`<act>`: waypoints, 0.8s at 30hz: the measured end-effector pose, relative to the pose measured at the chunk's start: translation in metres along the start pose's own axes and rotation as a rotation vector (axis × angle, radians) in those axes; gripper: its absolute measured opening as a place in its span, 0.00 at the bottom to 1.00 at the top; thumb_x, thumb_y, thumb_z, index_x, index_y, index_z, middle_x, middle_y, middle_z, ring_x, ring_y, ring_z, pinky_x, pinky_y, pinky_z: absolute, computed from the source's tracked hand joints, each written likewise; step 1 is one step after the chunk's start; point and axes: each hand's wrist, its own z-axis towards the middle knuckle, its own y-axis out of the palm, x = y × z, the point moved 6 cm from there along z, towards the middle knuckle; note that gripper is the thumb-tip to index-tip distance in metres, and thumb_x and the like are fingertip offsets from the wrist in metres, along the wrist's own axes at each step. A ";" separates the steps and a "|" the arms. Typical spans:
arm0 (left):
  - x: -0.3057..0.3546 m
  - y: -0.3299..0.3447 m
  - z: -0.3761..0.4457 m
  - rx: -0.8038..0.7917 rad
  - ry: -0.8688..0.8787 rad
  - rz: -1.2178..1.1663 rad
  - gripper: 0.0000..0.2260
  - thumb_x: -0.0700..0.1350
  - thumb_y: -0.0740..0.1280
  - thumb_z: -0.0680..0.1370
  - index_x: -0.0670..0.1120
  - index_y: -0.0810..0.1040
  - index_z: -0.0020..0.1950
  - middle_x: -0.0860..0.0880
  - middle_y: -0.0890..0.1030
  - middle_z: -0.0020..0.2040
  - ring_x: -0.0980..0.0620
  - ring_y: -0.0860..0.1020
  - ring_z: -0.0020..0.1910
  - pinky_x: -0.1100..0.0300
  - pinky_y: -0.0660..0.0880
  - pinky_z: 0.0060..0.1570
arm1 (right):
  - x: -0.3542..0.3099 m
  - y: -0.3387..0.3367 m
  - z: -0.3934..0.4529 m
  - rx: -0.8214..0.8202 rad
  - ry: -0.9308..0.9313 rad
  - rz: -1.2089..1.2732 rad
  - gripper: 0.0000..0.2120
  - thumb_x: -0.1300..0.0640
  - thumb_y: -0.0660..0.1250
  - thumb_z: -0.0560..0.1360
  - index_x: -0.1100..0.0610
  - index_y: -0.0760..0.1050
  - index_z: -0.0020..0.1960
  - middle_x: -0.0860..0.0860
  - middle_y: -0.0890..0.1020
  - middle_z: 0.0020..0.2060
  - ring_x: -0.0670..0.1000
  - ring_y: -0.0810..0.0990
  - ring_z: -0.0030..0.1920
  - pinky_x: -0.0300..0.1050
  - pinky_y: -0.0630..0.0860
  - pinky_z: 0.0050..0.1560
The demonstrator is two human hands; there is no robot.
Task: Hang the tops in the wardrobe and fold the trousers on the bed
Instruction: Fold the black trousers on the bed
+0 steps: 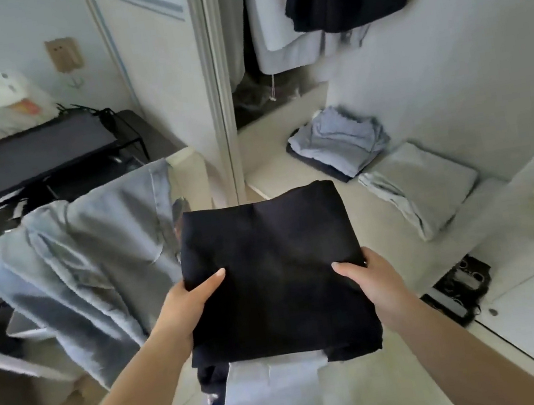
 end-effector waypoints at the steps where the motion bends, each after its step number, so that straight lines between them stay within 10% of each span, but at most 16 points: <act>1: 0.007 0.010 0.018 -0.023 -0.001 0.003 0.21 0.55 0.78 0.66 0.49 0.80 0.55 0.49 0.86 0.47 0.48 0.84 0.46 0.50 0.79 0.51 | -0.004 -0.004 0.012 0.028 0.003 -0.006 0.09 0.55 0.71 0.71 0.48 0.77 0.51 0.47 0.84 0.46 0.49 0.83 0.46 0.49 0.79 0.49; 10: 0.103 0.113 0.193 -0.361 -0.016 0.207 0.26 0.54 0.81 0.61 0.48 0.80 0.56 0.47 0.86 0.47 0.44 0.84 0.46 0.48 0.80 0.49 | -0.037 -0.035 0.117 0.355 0.025 0.124 0.09 0.56 0.71 0.72 0.47 0.75 0.50 0.44 0.82 0.44 0.41 0.83 0.39 0.31 0.75 0.32; 24: 0.133 0.328 0.296 -0.872 -0.064 0.522 0.18 0.46 0.74 0.73 0.47 0.77 0.61 0.48 0.84 0.53 0.50 0.83 0.50 0.53 0.78 0.56 | -0.034 -0.146 0.191 0.954 0.255 0.003 0.04 0.58 0.66 0.73 0.55 0.75 0.48 0.50 0.80 0.39 0.52 0.79 0.40 0.46 0.74 0.41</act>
